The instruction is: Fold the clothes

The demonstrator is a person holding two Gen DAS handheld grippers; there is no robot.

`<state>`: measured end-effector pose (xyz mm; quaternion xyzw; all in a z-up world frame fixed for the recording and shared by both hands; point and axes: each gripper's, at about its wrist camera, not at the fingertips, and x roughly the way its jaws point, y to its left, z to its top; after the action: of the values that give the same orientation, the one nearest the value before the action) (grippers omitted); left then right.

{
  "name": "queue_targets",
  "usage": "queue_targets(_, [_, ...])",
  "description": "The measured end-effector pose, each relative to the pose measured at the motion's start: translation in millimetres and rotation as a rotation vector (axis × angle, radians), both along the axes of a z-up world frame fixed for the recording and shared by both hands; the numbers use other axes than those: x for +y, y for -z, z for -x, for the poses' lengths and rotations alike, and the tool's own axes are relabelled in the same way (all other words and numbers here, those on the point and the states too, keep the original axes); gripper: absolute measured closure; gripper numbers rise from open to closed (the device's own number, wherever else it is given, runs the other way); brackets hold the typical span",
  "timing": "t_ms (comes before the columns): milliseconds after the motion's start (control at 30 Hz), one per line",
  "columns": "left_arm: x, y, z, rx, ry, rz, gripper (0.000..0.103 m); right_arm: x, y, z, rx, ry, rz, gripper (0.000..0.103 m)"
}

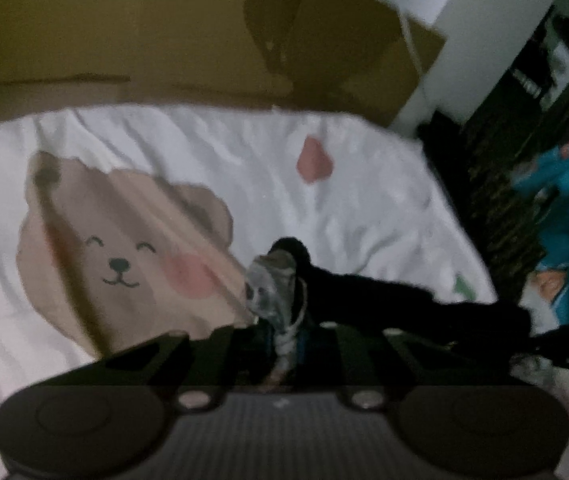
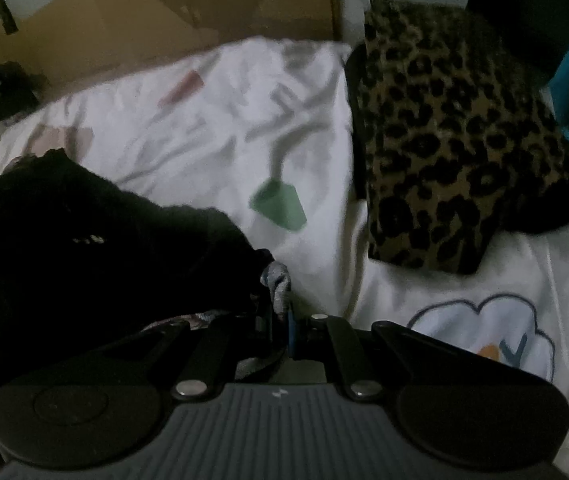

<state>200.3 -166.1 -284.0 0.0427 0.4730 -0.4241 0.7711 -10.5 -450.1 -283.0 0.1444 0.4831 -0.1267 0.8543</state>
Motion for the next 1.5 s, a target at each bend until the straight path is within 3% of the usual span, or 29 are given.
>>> queue_targets(233, [42.9, -64.3, -0.8, -0.018, -0.058, 0.100, 0.093, 16.5, -47.1, -4.7, -0.104, -0.054, 0.042, 0.098])
queue_targets(533, [91.7, -178.0, 29.5, -0.109, -0.078, 0.266, 0.094, 47.7, -154.9, -3.0, -0.302, -0.129, 0.118, 0.099])
queue_targets(733, [131.4, -249.3, 65.6, -0.157, -0.048, 0.380, 0.094, 67.1, -225.9, 12.6, -0.437, -0.147, 0.147, 0.099])
queue_targets(967, [166.6, -326.7, 117.8, -0.213, 0.062, 0.453, 0.094, 94.3, -299.8, 48.6, -0.562, -0.221, 0.177, 0.099])
queue_targets(1267, [198.5, -389.1, 167.7, -0.269, 0.164, 0.556, 0.094, 129.8, -370.5, 110.2, -0.654, -0.371, 0.176, 0.099])
queue_targets(1500, [218.1, -404.8, 179.6, -0.241, 0.168, 0.612, 0.094, 141.4, -406.3, 131.4, -0.709, -0.435, 0.144, 0.099])
